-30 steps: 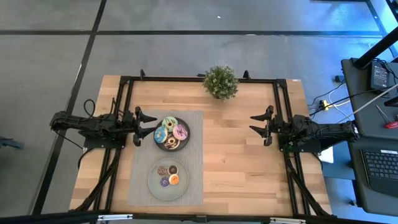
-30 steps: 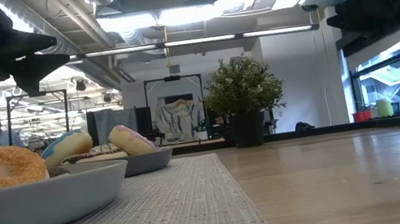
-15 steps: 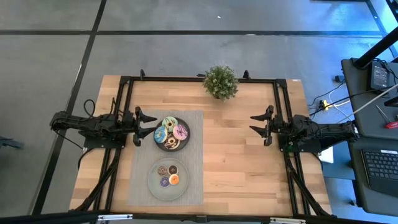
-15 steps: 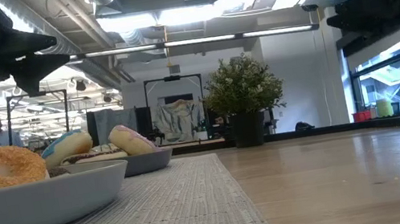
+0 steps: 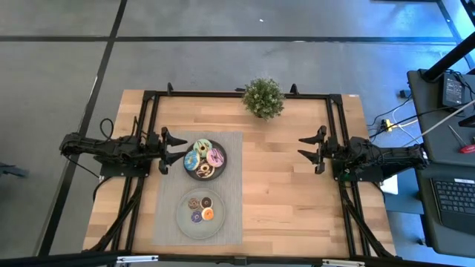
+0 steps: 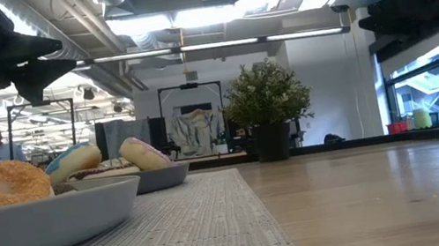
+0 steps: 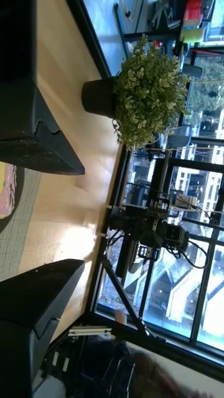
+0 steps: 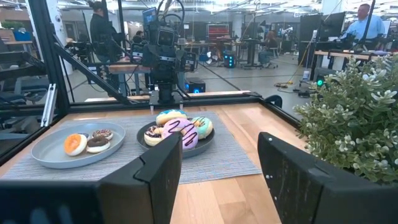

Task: Pick & Place donuts
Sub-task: Return to Home Position

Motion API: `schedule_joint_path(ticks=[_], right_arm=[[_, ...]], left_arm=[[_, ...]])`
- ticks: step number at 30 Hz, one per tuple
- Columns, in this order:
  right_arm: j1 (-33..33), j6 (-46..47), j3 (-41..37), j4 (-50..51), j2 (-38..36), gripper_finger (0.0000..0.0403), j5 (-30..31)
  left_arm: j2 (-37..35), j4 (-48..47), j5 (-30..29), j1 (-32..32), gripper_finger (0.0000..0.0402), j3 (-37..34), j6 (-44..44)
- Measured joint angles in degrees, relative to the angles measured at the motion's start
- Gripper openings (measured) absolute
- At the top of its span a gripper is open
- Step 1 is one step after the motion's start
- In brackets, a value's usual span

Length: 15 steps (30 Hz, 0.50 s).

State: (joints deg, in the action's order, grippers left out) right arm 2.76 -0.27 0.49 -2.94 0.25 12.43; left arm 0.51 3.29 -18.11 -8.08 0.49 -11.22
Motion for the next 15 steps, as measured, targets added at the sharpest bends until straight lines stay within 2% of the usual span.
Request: schedule_joint_path(ticks=[15], right_arm=[[0.0, 0.0, 0.0, 0.0, 0.0, 0.0211, 0.02]], left_arm=[[0.0, -0.02, -0.02, -0.02, 0.0229, 0.0, 0.0]])
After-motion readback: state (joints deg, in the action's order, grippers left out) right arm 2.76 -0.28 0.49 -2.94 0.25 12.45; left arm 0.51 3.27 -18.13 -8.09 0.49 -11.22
